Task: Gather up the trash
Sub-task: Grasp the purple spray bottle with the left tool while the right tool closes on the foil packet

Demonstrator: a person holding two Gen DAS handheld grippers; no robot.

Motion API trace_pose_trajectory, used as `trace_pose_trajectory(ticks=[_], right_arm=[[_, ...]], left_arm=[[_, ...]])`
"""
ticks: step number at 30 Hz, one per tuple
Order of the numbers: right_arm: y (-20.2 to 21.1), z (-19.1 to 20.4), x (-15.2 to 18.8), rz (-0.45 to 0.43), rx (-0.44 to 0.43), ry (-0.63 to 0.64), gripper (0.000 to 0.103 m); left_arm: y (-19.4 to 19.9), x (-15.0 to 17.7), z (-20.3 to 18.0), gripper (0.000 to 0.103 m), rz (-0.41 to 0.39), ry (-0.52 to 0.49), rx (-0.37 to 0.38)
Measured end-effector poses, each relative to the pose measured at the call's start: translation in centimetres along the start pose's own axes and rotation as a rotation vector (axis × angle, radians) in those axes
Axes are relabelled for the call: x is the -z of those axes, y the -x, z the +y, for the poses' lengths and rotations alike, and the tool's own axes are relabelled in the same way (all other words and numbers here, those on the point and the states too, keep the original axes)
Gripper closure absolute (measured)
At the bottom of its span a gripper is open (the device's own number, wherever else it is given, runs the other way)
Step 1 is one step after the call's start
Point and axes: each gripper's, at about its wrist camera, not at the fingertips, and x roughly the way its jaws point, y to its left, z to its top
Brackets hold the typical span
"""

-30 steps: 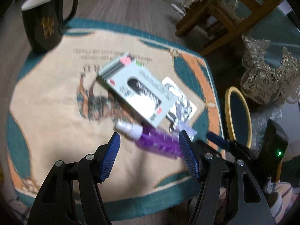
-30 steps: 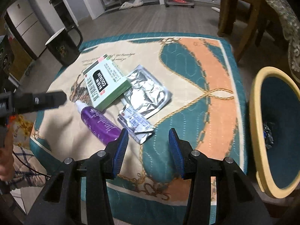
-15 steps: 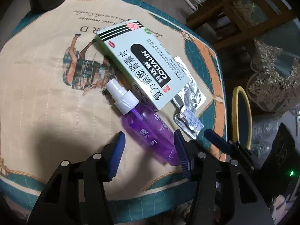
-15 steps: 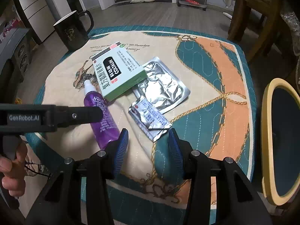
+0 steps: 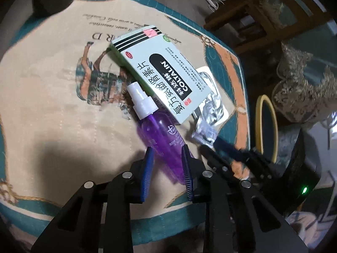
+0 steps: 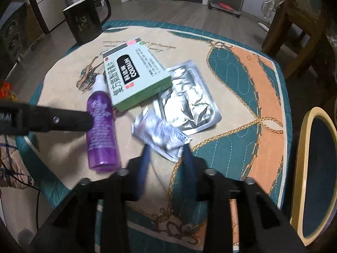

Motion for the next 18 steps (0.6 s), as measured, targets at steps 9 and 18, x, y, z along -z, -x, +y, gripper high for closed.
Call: trace_pose_trajectory(ticks=[9, 18], right_arm=[[0.9, -0.3, 1.0, 0.014, -0.062, -0.042, 0.098], [1.5, -0.5, 0.6, -0.004, -0.048, -0.046, 0.094]], left_arm=[[-1.0, -0.1, -1.1, 0.055, -0.032, -0.013, -0.054], [-1.7, 0.6, -2.1, 0.064, 0.014, -0.081, -0.087]])
